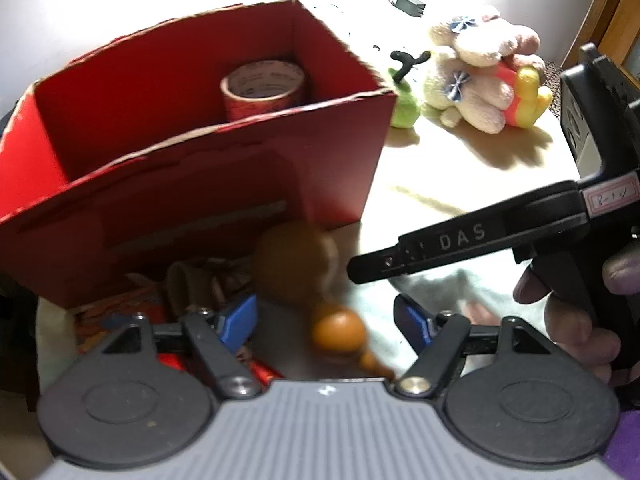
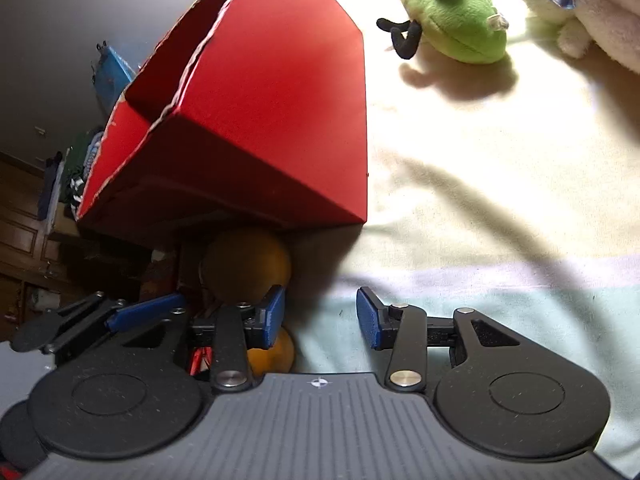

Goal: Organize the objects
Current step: 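Close the right gripper around the neck of the orange gourd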

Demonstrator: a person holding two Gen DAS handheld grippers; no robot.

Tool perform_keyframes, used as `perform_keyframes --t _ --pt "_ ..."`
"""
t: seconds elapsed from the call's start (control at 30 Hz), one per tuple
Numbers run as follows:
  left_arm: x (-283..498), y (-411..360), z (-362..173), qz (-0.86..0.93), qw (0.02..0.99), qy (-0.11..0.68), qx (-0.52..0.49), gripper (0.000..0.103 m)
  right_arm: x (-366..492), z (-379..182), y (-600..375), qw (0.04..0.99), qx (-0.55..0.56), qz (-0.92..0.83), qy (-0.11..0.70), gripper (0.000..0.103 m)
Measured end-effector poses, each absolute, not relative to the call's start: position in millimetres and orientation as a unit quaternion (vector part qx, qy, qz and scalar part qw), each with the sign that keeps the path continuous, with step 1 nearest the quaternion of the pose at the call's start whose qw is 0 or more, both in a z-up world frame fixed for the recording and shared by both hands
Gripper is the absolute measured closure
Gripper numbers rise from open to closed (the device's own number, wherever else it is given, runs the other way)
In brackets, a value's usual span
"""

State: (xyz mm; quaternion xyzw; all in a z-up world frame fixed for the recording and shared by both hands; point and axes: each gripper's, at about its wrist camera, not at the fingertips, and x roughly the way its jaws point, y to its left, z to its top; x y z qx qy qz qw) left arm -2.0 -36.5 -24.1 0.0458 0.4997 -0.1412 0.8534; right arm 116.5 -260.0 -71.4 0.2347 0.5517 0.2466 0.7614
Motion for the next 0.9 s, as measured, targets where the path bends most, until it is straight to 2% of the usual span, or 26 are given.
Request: perform_keyframes --t 0.57,0.8,0.9 --pt "16.2 -35.2 -64.3 -0.127 0.832 0.54 0.023 0.043 118.7 -76.1 -257.0 0.722 0.228 0.324 0.567 0.058" --pt "21.4 -38.2 -68.2 -0.122 0.833 0.538 0.034 0.044 117.9 -82.7 -259.2 0.718 0.222 0.335 0.568 0.058" --pt "22.3 -37.4 -67.4 -0.126 0.831 0.54 0.033 0.044 116.2 -85.2 -267.5 0.714 0.231 0.337 0.569 0.064"
